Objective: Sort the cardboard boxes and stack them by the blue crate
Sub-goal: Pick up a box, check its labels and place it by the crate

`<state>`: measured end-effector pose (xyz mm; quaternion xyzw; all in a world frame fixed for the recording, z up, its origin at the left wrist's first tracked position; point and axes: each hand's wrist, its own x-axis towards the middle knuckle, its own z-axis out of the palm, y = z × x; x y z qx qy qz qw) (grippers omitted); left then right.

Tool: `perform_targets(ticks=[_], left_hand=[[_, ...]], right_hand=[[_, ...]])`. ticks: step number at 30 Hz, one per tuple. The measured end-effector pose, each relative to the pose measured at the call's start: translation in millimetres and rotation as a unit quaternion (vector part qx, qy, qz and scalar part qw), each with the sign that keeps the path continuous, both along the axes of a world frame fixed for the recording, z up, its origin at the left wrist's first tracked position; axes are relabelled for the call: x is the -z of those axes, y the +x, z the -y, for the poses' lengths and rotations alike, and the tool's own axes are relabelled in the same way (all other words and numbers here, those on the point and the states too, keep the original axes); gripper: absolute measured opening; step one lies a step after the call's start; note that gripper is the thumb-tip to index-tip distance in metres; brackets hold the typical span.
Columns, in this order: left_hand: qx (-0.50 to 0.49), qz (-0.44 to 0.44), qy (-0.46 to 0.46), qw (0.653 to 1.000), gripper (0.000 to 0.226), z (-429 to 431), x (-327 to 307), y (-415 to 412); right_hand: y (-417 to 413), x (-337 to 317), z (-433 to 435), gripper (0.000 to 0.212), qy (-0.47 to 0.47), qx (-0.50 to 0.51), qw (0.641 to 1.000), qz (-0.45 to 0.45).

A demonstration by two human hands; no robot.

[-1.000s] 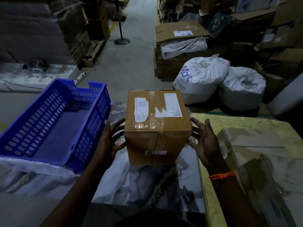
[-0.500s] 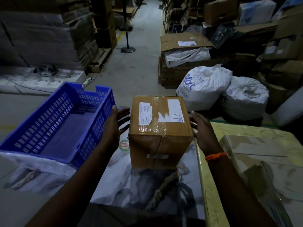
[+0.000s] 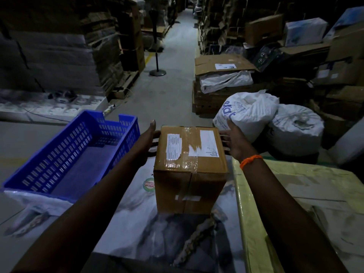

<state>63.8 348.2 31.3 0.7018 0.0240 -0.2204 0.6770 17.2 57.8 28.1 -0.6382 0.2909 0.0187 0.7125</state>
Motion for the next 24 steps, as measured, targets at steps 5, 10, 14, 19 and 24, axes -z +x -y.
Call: perform_targets(ticks=[5, 10, 14, 19, 24], left_hand=[[-0.031, 0.001, -0.050, 0.998, 0.076, 7, -2, -2], [-0.078, 0.052, -0.099, 0.991, 0.050, 4, -3, -1], [-0.097, 0.037, -0.127, 0.986, 0.062, -9, 13, -12], [-0.068, 0.031, -0.106, 0.992, 0.066, -29, 38, -42], [-0.088, -0.016, -0.146, 0.985, 0.059, -42, 63, -73]], right_hand=[[10, 12, 5, 0.122, 0.007, 0.041, 0.999, 0.029], [-2, -9, -4, 0.074, 0.002, 0.036, 0.995, 0.093], [-19, 1, -4, 0.079, 0.036, 0.020, 0.995, 0.087], [-54, 33, -14, 0.078, 0.069, 0.037, 0.995, 0.056], [-90, 57, -32, 0.065, 0.093, 0.051, 0.993, 0.044]])
